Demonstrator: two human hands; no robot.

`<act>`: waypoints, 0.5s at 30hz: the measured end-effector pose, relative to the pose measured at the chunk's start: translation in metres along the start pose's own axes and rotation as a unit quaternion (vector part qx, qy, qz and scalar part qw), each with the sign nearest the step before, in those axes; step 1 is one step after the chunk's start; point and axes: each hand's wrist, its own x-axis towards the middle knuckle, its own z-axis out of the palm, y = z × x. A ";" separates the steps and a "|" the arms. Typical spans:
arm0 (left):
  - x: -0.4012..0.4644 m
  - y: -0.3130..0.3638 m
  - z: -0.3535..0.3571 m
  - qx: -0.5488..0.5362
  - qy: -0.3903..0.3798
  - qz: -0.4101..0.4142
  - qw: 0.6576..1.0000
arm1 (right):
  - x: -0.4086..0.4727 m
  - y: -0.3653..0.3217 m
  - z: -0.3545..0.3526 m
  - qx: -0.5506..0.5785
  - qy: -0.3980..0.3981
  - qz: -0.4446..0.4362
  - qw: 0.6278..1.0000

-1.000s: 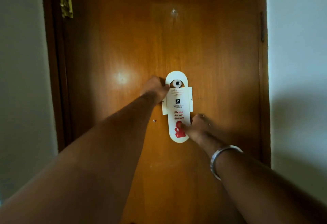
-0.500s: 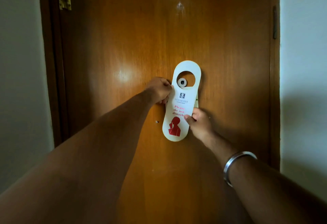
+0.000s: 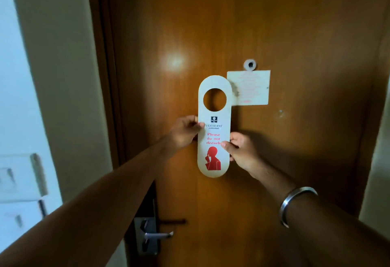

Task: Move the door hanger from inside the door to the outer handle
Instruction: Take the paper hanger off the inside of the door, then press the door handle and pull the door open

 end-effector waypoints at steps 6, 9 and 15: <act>-0.078 -0.087 -0.021 -0.012 0.072 -0.069 0.995 | -0.028 0.031 0.064 0.009 -0.065 0.021 0.998; -0.118 -0.114 -0.034 -0.028 0.152 -0.051 0.987 | -0.044 0.045 0.100 0.012 -0.062 0.033 0.997; -0.181 -0.139 -0.069 0.003 0.226 -0.010 0.974 | -0.086 0.074 0.191 -0.040 -0.156 0.057 0.985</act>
